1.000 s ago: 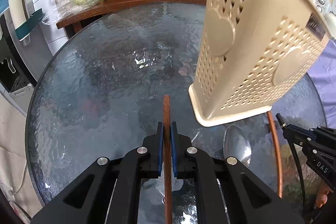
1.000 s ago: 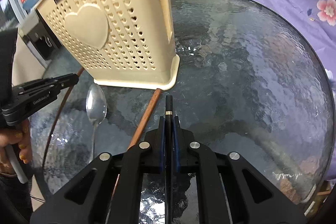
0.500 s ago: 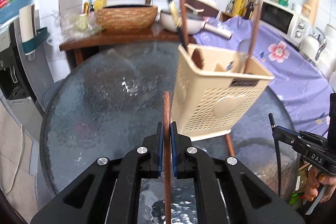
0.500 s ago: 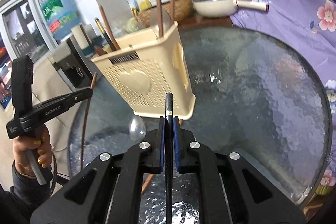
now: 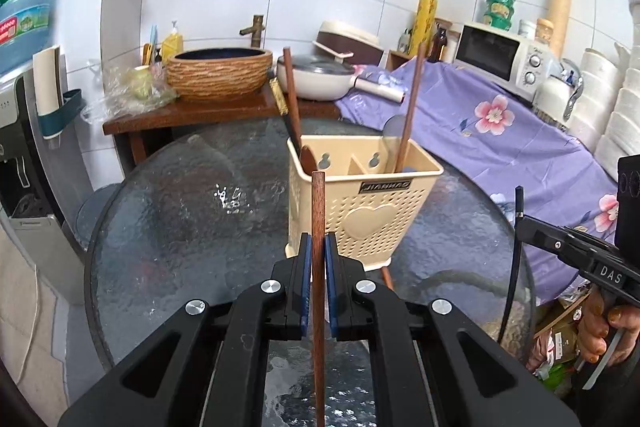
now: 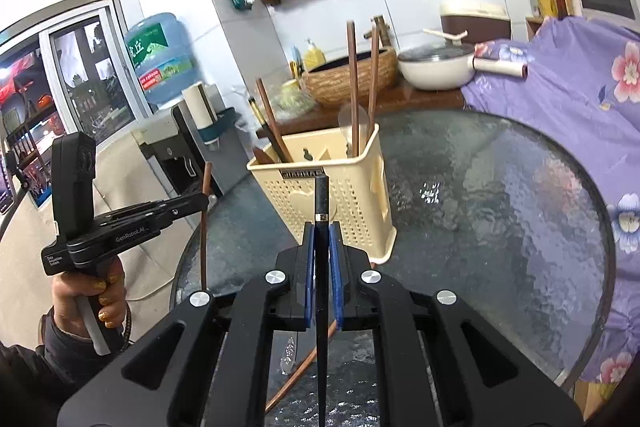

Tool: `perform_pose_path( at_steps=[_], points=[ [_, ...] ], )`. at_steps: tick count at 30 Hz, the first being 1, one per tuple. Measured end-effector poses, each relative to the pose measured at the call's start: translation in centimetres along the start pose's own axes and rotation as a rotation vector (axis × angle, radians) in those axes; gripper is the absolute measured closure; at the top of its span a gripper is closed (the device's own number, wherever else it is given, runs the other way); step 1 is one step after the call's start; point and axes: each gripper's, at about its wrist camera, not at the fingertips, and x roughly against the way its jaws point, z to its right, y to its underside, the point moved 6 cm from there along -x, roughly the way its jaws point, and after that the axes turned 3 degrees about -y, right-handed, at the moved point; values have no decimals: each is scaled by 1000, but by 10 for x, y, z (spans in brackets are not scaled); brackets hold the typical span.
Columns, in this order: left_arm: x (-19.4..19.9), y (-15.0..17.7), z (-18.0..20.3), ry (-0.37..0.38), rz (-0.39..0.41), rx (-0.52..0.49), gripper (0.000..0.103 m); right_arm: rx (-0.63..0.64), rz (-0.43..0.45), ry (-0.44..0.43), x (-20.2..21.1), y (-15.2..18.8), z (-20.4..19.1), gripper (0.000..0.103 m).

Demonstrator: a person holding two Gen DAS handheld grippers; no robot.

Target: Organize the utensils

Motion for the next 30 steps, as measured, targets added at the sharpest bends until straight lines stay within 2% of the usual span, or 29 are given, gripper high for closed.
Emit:
perform_pose_path(
  at_steps=[10, 30],
  points=[
    [16, -5, 7, 22, 39, -4, 97, 19, 38, -6, 17, -9, -11, 95],
    [35, -24, 12, 82, 86, 4, 97, 77, 50, -7, 19, -32, -29, 95]
  ],
)
